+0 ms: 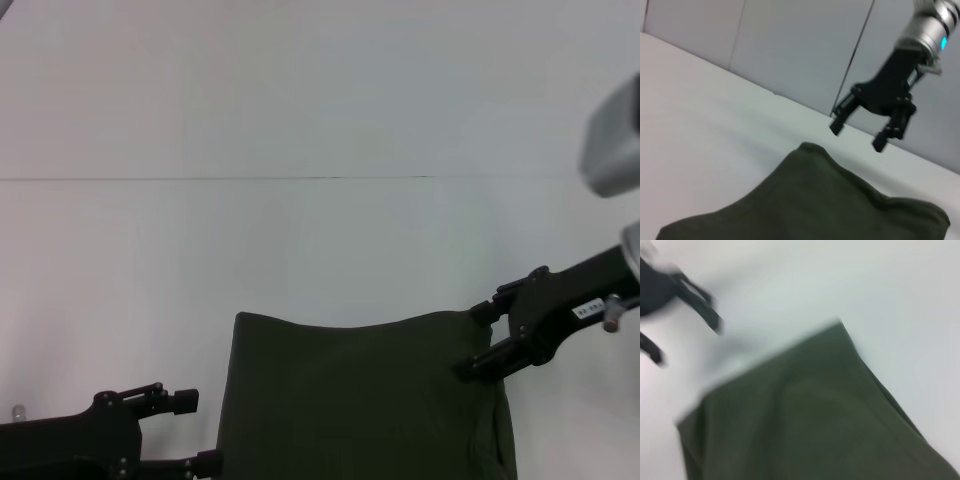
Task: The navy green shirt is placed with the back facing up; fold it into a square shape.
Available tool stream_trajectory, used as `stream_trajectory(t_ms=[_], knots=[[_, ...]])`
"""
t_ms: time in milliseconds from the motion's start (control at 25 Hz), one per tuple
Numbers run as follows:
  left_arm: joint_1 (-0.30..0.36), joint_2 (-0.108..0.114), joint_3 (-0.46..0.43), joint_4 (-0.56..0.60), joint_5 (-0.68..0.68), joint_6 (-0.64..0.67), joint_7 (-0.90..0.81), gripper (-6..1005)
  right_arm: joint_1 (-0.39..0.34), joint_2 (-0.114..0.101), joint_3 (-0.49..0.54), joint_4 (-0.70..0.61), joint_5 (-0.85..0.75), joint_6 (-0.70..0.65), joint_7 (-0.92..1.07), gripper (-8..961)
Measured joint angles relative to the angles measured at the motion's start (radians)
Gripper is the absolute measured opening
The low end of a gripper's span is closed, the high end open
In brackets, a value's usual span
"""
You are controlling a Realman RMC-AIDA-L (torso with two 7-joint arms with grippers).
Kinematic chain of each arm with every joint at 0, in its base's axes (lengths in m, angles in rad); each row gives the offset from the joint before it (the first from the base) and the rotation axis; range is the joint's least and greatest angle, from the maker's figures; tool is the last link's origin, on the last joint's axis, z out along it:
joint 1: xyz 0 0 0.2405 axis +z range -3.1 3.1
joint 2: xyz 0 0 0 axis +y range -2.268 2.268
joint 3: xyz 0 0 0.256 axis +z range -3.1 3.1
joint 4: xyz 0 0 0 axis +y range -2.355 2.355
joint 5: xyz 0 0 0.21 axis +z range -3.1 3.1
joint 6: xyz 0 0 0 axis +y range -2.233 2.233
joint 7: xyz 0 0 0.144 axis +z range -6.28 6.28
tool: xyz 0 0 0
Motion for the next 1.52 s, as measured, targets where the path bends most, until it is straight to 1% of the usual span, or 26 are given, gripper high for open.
stream_trajectory(t_ms=[120,280,320,360,400,480,600,760,880,1080,1240,1360,1520], knots=[[-0.004,0.001,-0.019,0.000,-0.001,0.020,-0.006,878,-0.077,-0.002,0.114,0.085,0.156,0.008,-0.152,896],[-0.012,0.015,-0.021,-0.002,-0.004,0.055,-0.030,878,-0.164,-0.002,0.231,0.229,0.292,0.016,-0.361,896],[-0.015,0.018,-0.020,-0.002,-0.005,0.063,-0.038,878,-0.184,-0.002,0.263,0.278,0.312,0.026,-0.420,896],[-0.018,0.019,-0.019,-0.003,-0.005,0.069,-0.044,878,-0.220,-0.002,0.319,0.363,0.339,0.040,-0.540,896],[-0.021,0.020,-0.016,-0.004,-0.004,0.074,-0.048,878,-0.220,-0.002,0.319,0.363,0.339,0.040,-0.540,896],[-0.026,0.021,-0.012,-0.009,-0.001,0.073,-0.053,878,-0.261,-0.001,0.388,0.455,0.361,0.049,-0.696,896],[-0.031,0.027,-0.008,-0.031,0.003,0.044,-0.054,878,-0.306,0.001,0.449,0.558,0.377,0.056,-0.888,896],[-0.037,0.051,-0.006,-0.079,0.016,0.031,-0.062,878,-0.344,0.001,0.457,0.631,0.364,0.086,-1.004,896],[-0.031,0.059,-0.002,-0.089,0.028,0.015,-0.054,878,-0.366,0.002,0.456,0.655,0.349,0.103,-1.066,895],[-0.023,0.064,0.002,-0.090,0.029,-0.023,-0.047,878,-0.388,0.003,0.455,0.663,0.347,0.101,-1.111,896],[-0.023,0.060,0.004,-0.092,0.041,-0.057,-0.047,878,-0.399,0.006,0.452,0.665,0.347,0.075,-1.179,896],[-0.029,0.058,0.003,-0.092,0.043,-0.058,-0.063,878,-0.400,0.004,0.459,0.663,0.351,0.033,-1.195,896],[-0.038,0.063,0.003,-0.094,0.044,-0.046,-0.104,878,-0.409,0.001,0.462,0.655,0.351,0.006,-1.248,895]])
